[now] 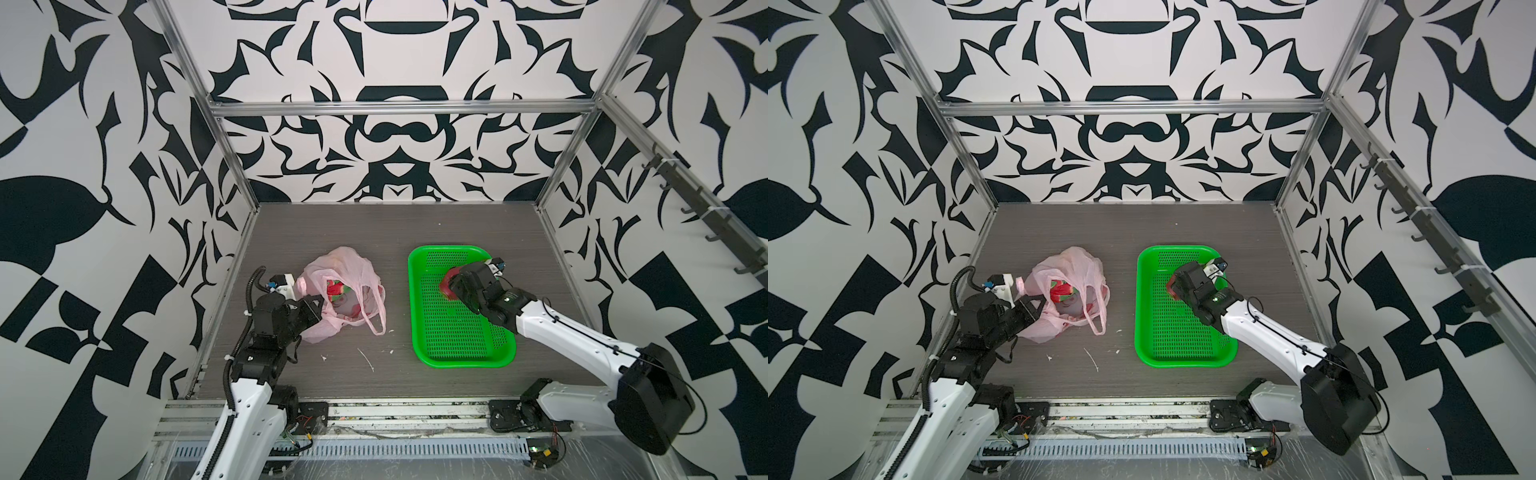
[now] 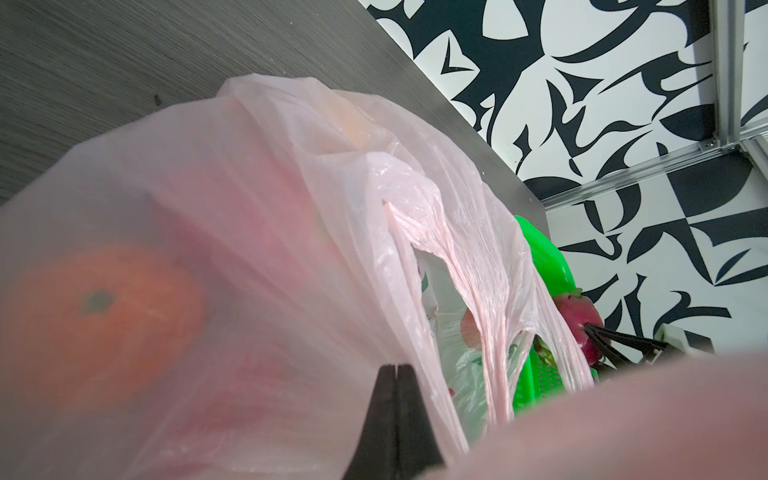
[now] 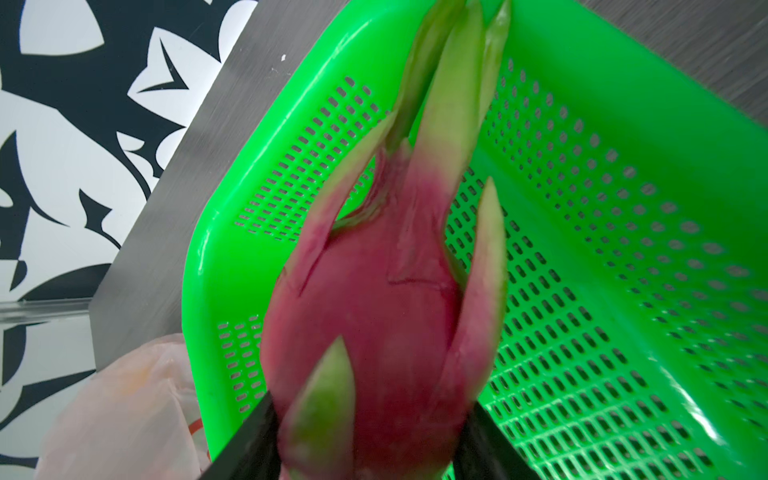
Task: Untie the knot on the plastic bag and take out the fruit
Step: 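Carry the dragon fruit with the right gripper over the green basket, then lower the dragon fruit into the green basket with the right gripper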
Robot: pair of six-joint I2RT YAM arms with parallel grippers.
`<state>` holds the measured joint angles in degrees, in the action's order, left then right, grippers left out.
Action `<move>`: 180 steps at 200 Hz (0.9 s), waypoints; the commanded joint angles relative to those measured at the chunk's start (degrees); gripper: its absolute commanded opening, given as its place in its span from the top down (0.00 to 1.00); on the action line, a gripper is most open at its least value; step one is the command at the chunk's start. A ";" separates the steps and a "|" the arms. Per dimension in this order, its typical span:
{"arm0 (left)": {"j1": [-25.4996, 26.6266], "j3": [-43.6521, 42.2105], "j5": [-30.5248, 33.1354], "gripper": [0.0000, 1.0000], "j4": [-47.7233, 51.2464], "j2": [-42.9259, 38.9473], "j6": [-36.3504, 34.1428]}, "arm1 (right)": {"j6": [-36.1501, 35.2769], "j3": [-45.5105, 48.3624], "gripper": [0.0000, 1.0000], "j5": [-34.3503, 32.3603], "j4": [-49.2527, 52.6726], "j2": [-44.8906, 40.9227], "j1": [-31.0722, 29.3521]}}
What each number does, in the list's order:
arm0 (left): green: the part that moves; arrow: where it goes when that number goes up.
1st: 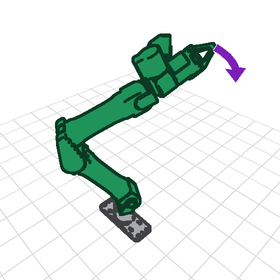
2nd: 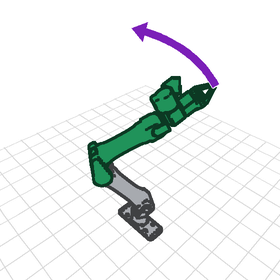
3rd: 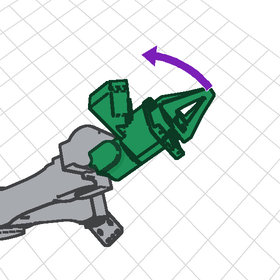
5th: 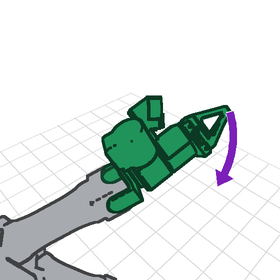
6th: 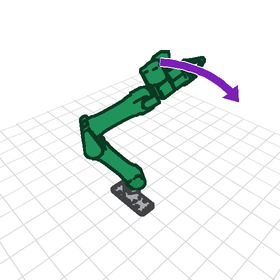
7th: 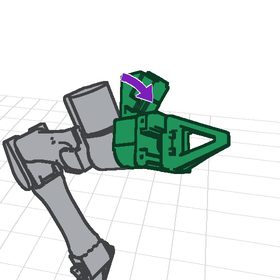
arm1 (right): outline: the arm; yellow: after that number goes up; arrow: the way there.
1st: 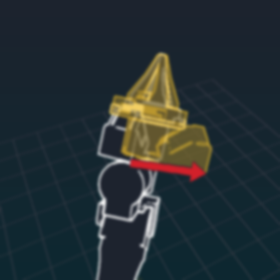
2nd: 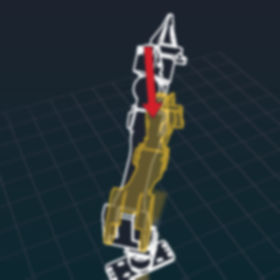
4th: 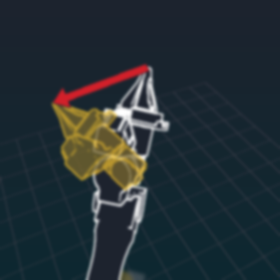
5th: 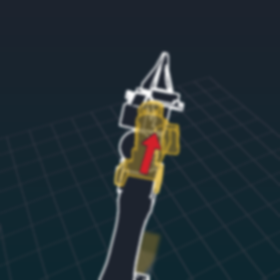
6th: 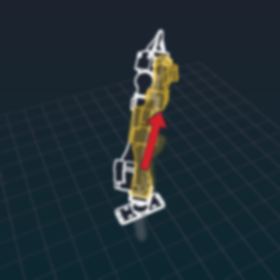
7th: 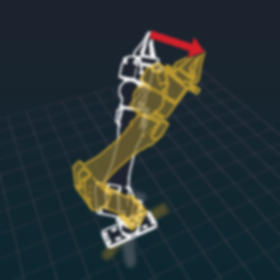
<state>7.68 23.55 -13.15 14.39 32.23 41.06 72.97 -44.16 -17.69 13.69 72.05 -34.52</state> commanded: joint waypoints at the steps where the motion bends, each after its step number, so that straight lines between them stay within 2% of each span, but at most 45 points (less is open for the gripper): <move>1: 0.14 0.75 -0.34 1.00 0.82 -0.67 -0.32 | 2.71 0.55 0.64 -1.72 -5.68 1.26 0.01; 103: 0.12 0.24 -0.15 1.00 1.87 -1.55 -0.19 | 5.21 -2.42 0.61 1.12 -12.89 11.42 -0.02; 180: 0.14 0.11 -0.31 1.00 1.87 -1.47 -0.10 | 6.13 -2.24 0.54 1.70 -14.91 14.25 -0.01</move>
<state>7.68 23.55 -13.15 15.68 31.11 41.06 78.37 -44.25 -15.97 0.91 86.08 -34.52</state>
